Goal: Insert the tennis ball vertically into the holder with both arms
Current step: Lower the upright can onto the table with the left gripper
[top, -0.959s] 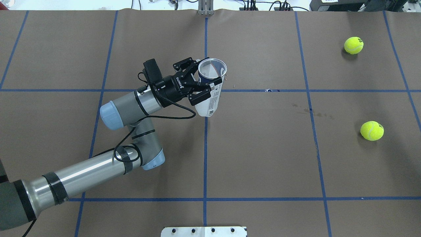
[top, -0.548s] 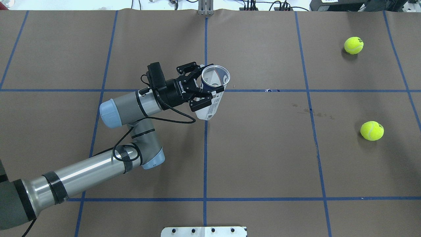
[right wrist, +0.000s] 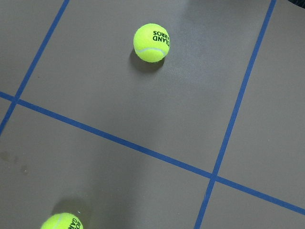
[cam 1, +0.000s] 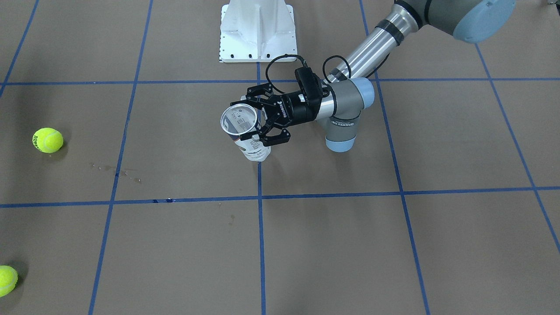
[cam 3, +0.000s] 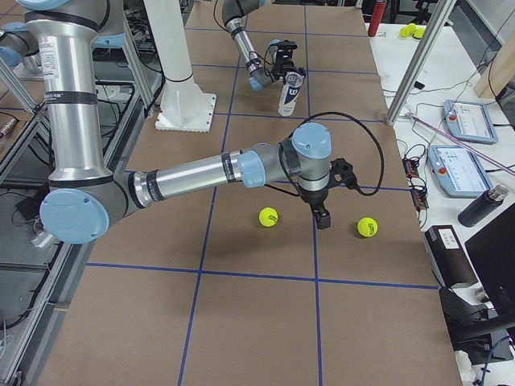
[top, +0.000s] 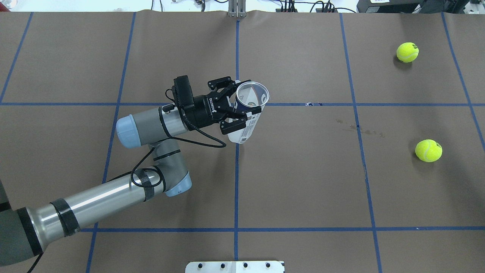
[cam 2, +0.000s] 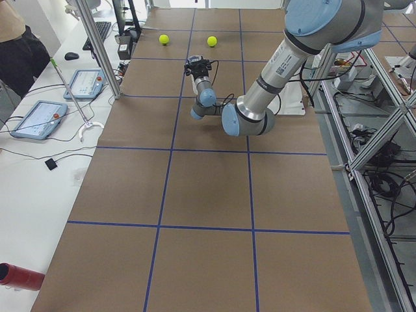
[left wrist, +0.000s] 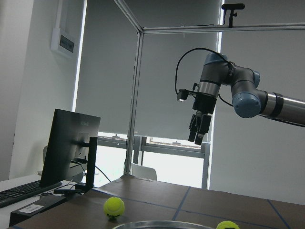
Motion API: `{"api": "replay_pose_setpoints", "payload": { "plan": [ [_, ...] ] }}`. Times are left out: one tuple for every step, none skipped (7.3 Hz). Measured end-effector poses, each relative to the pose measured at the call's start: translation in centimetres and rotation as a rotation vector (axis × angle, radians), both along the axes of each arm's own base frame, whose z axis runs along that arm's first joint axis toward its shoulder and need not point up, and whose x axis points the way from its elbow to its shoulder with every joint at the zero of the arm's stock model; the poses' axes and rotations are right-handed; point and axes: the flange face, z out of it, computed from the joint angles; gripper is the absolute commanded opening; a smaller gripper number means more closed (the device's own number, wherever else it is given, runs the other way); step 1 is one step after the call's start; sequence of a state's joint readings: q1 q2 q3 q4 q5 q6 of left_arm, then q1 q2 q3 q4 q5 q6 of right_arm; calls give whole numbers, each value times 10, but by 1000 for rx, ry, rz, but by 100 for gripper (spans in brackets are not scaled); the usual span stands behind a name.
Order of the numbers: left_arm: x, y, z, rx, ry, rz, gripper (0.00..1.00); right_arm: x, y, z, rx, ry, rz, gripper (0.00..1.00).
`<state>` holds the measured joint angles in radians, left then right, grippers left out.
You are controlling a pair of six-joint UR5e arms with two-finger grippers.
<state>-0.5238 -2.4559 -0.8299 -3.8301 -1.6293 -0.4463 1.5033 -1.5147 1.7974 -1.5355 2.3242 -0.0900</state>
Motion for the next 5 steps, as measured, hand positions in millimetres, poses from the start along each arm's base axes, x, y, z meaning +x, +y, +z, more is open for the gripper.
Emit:
{"api": "replay_pose_setpoints", "payload": {
  "plan": [
    [1,1,1,0,-2,2,74,0,0,0,0,0,0,99],
    [2,2,2,0,-2,4,75,0,0,0,0,0,0,99],
    [4,5,3,0,-2,9,76,0,0,0,1,0,0,99],
    [7,8,3,0,-3,16,77,0,0,0,1,0,0,99],
    [10,11,4,-1,-4,21,80,0,0,0,0,0,0,99]
  ]
}}
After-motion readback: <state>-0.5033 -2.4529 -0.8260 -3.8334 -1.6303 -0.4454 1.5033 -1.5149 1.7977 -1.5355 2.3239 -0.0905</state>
